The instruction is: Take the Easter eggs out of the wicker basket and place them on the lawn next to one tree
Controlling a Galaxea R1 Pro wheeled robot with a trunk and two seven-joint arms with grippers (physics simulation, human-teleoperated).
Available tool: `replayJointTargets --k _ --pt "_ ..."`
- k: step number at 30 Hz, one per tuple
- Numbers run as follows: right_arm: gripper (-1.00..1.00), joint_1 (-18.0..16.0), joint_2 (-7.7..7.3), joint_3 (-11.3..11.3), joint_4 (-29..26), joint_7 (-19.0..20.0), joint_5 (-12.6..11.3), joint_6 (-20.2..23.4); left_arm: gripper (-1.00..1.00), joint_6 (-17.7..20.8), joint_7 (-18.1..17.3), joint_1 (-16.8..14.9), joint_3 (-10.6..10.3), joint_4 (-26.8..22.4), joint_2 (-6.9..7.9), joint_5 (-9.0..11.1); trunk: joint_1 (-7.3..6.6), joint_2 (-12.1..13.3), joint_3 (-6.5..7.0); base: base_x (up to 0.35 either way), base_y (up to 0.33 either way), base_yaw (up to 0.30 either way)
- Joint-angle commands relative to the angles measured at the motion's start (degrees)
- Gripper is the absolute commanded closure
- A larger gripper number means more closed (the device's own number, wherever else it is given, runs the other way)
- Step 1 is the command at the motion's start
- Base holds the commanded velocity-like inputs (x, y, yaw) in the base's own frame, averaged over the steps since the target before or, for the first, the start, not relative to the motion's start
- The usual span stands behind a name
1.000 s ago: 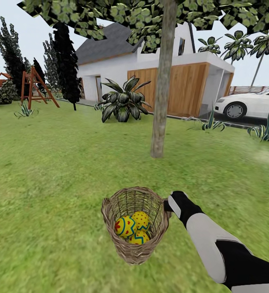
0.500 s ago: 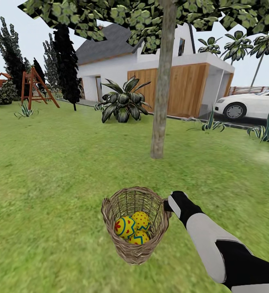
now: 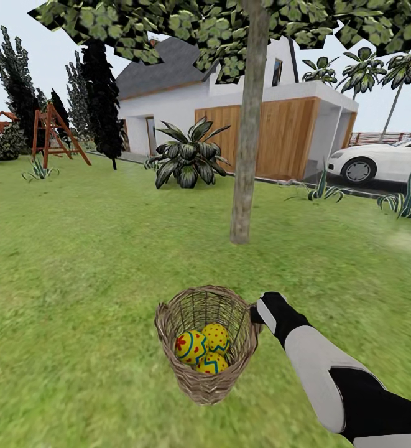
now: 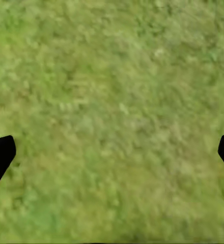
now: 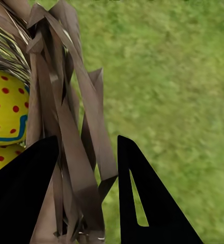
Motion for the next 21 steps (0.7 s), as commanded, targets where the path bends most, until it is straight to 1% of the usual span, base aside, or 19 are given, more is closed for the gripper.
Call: replayJointTargets --k 1,2,3,5,8,10,12,15,18,19,21 --pt "1.00 -0.04 0.05 -0.46 -0.10 -0.20 -0.44 0.11 -1.00 -4.27 0.29 -0.14 0.18 5.56 -0.64 -0.50 -0.22 0.37 0.13 0.000 0.000 0.000" --pt "1.00 -0.04 0.04 -0.46 -0.10 -0.20 -0.44 0.12 -1.00 -7.93 0.24 -0.52 0.19 10.89 -0.95 -0.87 -0.44 0.78 0.31 0.000 0.000 0.000" --pt "1.00 -0.04 0.06 -0.46 -0.10 -0.20 -0.45 0.11 -1.00 -9.93 0.25 -0.78 0.20 14.21 -1.08 -1.14 -0.66 1.18 0.49 0.000 0.000 0.000" --pt "1.00 -0.04 0.08 -0.41 -0.05 -0.20 -0.48 0.12 -1.00 -11.54 0.38 -0.97 0.23 16.58 -1.20 -1.18 -1.10 1.98 0.85 0.000 0.000 0.000" --pt "1.00 -0.04 0.33 -0.38 -0.04 -0.20 -0.45 0.12 -1.00 -12.31 0.46 -1.05 0.25 17.66 -1.26 -1.17 -1.76 3.18 1.39 0.000 0.000 0.000" --pt "1.00 -0.04 0.40 -0.32 -0.06 -0.20 -0.44 0.12 -1.00 -14.26 0.52 -1.06 0.25 17.85 -1.27 -1.27 -2.20 3.98 1.75 0.000 0.000 0.000" --pt "1.00 -0.04 0.41 -0.30 -0.09 -0.20 -0.44 0.09 -1.00 -15.25 0.57 -1.06 0.25 17.95 -1.28 -1.31 -2.64 4.79 2.11 0.000 0.000 0.000" --pt "1.00 -0.04 0.42 -0.19 -0.13 -0.20 -0.44 0.08 -1.00 -15.55 0.56 -1.08 0.25 18.86 -1.29 -1.28 -3.30 5.99 2.65 0.000 0.000 0.000" --pt "1.00 -0.04 0.44 -0.18 -0.12 -0.20 -0.44 0.09 -1.00 -15.44 0.79 -1.09 0.23 19.15 -1.87 -1.55 -3.95 7.19 3.19 0.000 0.000 0.000" --pt "1.00 -0.04 0.46 -0.19 -0.11 -0.20 -0.44 0.09 -1.00 -15.45 0.80 -1.11 0.21 19.16 -1.96 -1.62 -3.95 7.19 3.19 0.000 0.000 0.000" --pt "1.00 -0.04 0.44 -0.20 -0.08 -0.20 -0.44 0.09 -1.00 -15.72 0.76 -1.14 0.13 19.15 -2.70 -1.81 -3.95 7.19 3.19 0.000 0.000 0.000"
